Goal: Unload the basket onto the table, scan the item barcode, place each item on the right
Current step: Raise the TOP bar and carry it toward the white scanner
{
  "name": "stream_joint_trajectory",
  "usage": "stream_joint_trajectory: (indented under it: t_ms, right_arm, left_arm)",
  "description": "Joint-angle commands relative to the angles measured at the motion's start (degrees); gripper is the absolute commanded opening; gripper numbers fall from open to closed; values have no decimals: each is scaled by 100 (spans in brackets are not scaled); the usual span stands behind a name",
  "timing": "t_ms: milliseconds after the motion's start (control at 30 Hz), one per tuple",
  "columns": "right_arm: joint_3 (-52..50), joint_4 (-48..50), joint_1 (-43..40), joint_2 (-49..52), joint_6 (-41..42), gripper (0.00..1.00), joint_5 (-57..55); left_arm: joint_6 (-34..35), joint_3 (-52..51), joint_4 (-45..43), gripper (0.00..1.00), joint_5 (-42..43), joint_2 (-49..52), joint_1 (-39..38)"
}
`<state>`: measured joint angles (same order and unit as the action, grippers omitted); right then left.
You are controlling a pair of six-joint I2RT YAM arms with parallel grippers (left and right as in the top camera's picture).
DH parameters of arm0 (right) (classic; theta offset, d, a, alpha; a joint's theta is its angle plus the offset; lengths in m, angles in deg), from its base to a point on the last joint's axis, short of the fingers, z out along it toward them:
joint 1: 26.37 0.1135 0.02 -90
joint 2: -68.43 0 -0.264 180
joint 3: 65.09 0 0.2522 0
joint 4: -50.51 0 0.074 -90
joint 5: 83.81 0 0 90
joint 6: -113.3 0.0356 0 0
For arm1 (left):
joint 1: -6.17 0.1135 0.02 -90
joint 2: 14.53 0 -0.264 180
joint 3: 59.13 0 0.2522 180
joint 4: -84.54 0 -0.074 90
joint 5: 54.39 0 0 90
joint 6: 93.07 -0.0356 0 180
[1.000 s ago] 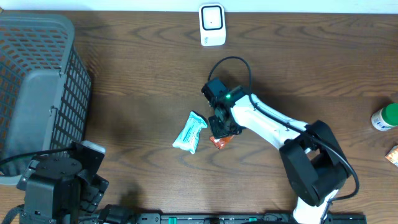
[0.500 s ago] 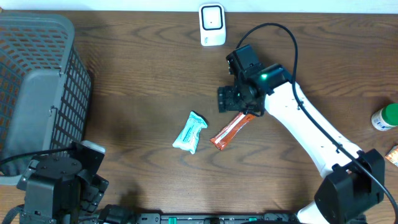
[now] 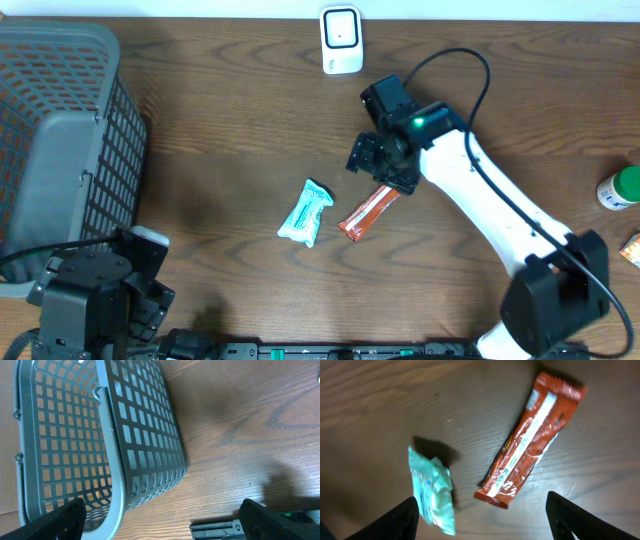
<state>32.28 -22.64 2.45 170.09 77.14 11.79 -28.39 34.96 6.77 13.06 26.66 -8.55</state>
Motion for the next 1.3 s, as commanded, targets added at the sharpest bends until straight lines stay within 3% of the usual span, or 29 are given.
stream_joint_trajectory:
  t_ms: [0,267,533,833,933,1133,1267]
  right_arm:
    - [-13,0,-50,413,1207,74,81]
    - [50,7,-92,1375,1836,68,87]
    - [660,-214,-260,2046,1856,64,70]
    - [713,-560,-280,2695,1856,54,70]
    - [713,-730,-273,2809,1856,43,72]
    - [723,-721,-271,2778,1832,8,81]
    - [761,-745,-280,2524,1624,1,68]
  left_arm:
    - [52,35,0,98,7,0,24]
    - [55,35,0,98,7,0,24]
    - [55,35,0,98,7,0,24]
    - [52,35,2,98,7,0,24]
    - [52,35,0,98,7,0,24]
    - [52,35,2,98,7,0,24]
    - [52,35,2,98,7,0,24]
